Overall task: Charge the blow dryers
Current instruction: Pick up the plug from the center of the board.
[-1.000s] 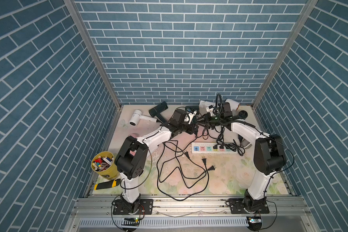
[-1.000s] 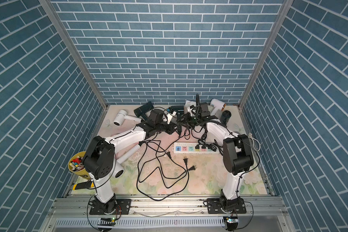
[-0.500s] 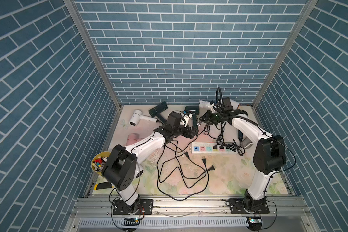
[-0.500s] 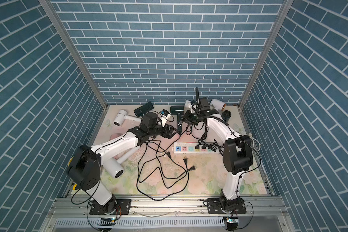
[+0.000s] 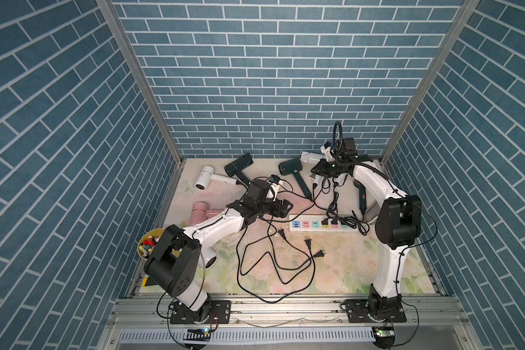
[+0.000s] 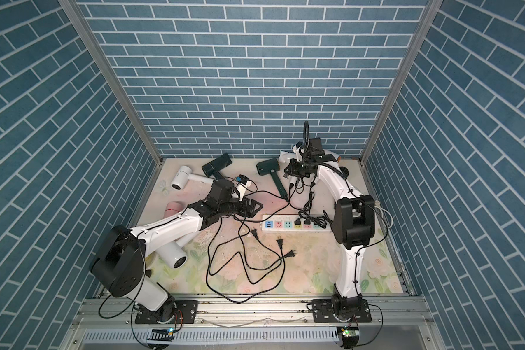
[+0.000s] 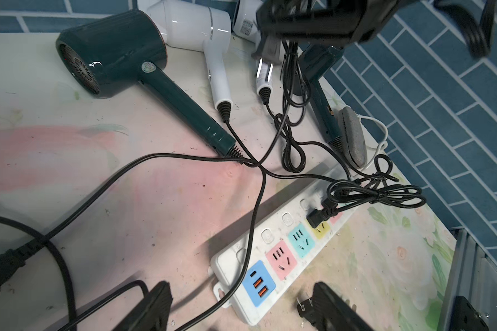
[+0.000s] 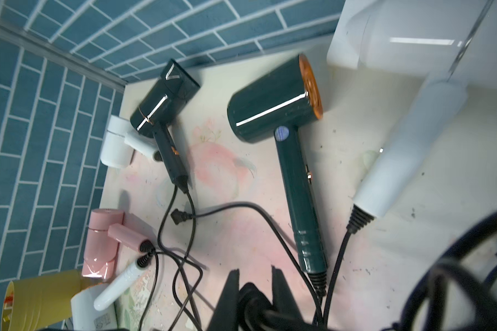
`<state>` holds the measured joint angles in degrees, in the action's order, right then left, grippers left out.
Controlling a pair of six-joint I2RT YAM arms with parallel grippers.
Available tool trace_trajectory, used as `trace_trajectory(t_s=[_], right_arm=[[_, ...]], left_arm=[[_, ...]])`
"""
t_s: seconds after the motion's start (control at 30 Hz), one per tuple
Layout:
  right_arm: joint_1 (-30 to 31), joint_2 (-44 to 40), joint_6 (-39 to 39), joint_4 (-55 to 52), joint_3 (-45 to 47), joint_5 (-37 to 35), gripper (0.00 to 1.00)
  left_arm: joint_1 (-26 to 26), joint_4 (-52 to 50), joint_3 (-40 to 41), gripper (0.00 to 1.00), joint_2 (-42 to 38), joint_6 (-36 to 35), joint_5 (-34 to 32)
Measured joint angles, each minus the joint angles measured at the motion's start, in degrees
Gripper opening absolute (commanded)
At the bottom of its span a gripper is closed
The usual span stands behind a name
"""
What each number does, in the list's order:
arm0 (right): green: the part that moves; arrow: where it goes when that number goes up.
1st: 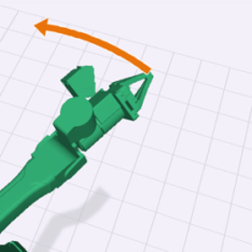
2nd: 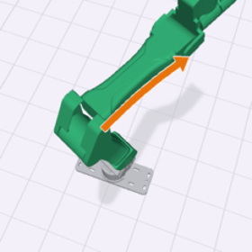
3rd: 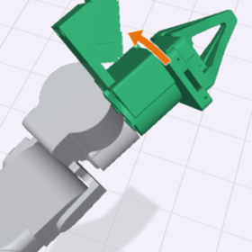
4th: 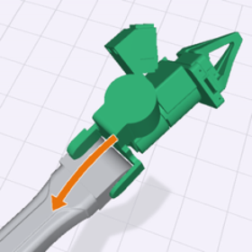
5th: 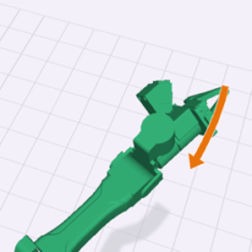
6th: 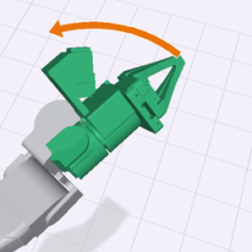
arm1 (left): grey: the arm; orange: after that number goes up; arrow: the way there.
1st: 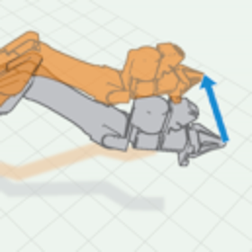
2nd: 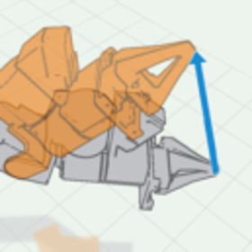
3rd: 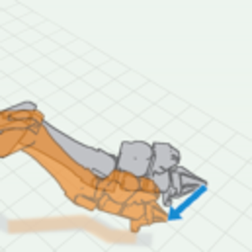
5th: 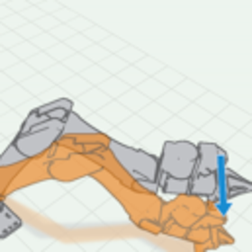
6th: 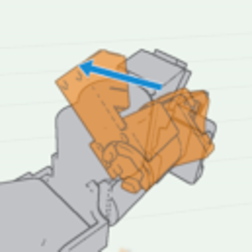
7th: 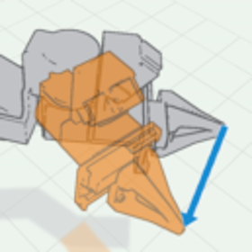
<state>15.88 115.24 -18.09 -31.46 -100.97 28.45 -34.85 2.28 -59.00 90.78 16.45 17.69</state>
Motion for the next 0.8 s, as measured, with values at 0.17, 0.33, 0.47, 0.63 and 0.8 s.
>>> trace_trajectory(t_s=[0.17,0.33,0.47,0.63,0.8], right_arm=[[4.4,-5.0,0.4,2.7,12.9,-1.4,0.00],[10.3,-9.7,0.7,6.4,20.5,-6.4,0.00],[14.7,-13.5,1.9,10.5,26.9,-12.1,0.00],[17.1,-19.9,2.6,14.5,37.4,-19.4,0.00],[18.6,-25.9,4.3,19.9,46.9,-25.7,0.00]], left_arm=[[0.0,-4.3,0.0,0.92,-3.2,1.0,-3.2],[0.0,-7.6,-0.1,0.95,-7.0,2.0,-5.5],[0.0,-8.3,1.0,0.97,-10.3,2.1,-8.3],[0.0,-7.5,5.4,0.98,-12.9,2.1,-11.4],[0.1,-7.2,7.0,0.97,-12.9,2.1,-13.0]])
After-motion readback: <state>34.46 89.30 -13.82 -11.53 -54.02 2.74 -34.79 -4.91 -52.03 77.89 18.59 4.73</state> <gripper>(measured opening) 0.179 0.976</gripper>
